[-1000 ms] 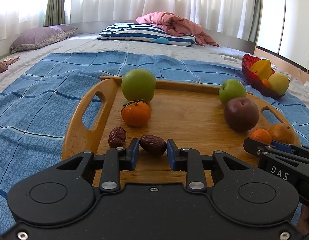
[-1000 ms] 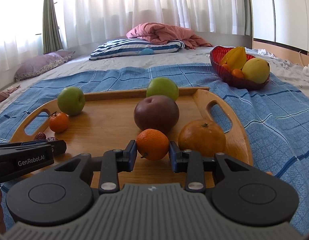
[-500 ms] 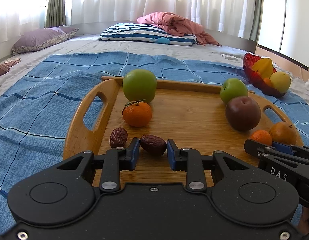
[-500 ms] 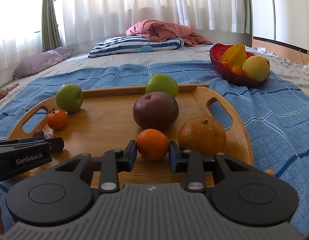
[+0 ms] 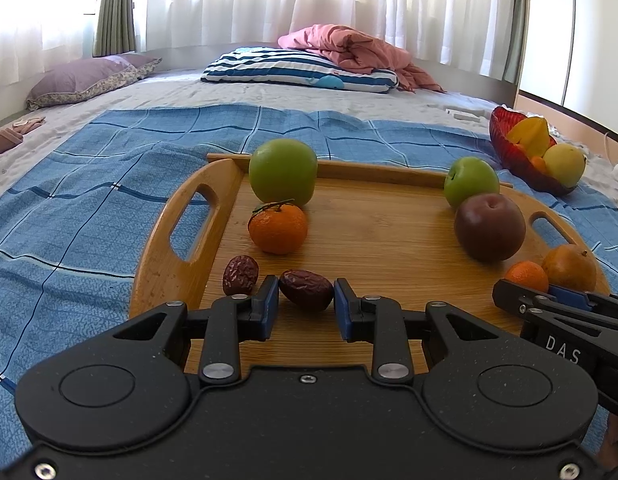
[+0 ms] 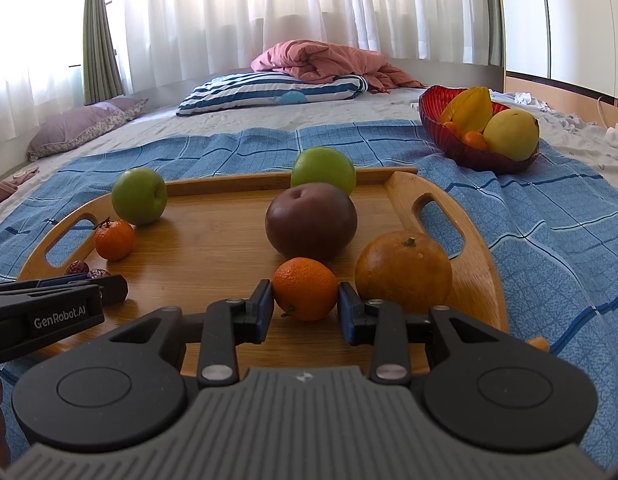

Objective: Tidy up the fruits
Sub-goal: 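Lower the date and small mandarin onto the tray and open both tools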

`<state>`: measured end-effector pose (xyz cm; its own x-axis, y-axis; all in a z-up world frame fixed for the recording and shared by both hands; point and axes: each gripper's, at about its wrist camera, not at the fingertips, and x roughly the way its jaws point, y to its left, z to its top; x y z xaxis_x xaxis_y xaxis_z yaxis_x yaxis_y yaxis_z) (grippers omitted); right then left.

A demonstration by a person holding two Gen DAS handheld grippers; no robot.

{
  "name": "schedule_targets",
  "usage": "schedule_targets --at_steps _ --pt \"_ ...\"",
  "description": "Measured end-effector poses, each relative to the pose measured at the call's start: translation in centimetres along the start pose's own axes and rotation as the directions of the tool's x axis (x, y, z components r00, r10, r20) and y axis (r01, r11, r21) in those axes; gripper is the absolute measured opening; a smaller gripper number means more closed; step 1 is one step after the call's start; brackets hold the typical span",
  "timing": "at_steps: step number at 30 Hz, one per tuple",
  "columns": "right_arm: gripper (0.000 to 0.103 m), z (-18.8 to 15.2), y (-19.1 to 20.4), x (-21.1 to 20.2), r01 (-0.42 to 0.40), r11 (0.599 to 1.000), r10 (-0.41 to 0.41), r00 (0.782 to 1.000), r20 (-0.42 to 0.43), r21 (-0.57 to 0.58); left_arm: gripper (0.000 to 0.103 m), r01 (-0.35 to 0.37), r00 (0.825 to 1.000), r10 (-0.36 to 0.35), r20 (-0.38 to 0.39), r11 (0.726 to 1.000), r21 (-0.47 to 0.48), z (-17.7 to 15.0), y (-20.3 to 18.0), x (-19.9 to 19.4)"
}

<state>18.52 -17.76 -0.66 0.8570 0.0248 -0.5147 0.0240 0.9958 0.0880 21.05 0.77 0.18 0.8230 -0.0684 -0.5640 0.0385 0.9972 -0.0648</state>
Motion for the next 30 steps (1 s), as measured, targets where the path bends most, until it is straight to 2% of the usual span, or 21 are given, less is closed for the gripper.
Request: schedule_targets --at_steps 8,13,18,26,30 --pt "0.042 0.0 -0.1 -0.2 -0.003 1.0 0.003 1.0 0.004 0.005 0.037 -0.012 1.0 0.012 0.003 1.0 0.004 0.0 -0.1 -0.3" --pt "0.05 -0.1 -0.2 -0.8 -0.01 1.0 0.01 1.0 0.02 0.001 0.039 -0.013 1.0 0.013 0.004 1.0 0.016 -0.1 -0.4 -0.7" --pt "0.058 -0.3 -0.2 -1.6 -0.016 1.0 0.016 0.999 0.039 -0.009 0.054 -0.006 1.0 0.005 0.02 1.0 0.027 -0.1 -0.7 -1.6" --pt "0.062 -0.8 -0.4 -3.8 -0.024 1.0 0.025 0.997 0.069 -0.018 0.077 0.025 0.998 -0.026 0.051 0.999 0.024 -0.8 -0.9 -4.2" --pt "0.065 -1.2 -0.5 -5.2 -0.029 0.999 0.031 0.996 0.086 -0.028 0.085 0.043 0.997 -0.044 0.064 0.999 0.021 -1.4 -0.8 -5.9"
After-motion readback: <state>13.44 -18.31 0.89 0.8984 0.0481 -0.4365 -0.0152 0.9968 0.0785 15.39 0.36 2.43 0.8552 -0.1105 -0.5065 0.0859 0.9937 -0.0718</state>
